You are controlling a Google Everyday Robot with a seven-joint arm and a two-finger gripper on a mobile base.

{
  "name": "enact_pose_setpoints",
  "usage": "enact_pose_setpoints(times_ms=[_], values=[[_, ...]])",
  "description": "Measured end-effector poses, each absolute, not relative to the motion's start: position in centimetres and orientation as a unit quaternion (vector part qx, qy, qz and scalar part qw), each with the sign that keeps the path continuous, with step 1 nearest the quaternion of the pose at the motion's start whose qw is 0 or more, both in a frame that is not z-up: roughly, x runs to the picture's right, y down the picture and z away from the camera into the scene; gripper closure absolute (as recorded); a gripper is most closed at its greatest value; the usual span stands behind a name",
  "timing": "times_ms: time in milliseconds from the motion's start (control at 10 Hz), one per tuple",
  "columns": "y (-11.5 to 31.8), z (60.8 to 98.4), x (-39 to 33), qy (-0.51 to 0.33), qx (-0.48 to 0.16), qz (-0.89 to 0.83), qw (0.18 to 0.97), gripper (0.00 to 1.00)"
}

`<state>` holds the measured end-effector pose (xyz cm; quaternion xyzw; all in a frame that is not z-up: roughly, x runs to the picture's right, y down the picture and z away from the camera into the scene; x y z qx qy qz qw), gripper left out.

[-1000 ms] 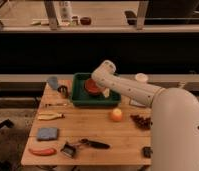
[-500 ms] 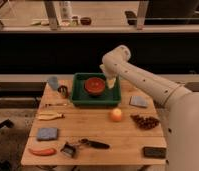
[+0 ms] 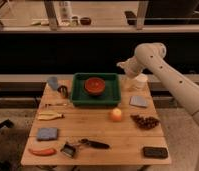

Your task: Stack bowls into tray

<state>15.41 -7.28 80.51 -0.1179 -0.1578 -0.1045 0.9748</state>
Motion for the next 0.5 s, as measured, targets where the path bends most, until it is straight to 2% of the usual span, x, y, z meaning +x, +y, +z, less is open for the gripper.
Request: enact_pose_setpoints(times_ms=[500], values=[[-6.0, 85.1, 13.8, -0.160, -0.124, -0.097, 0.974, 0.20]])
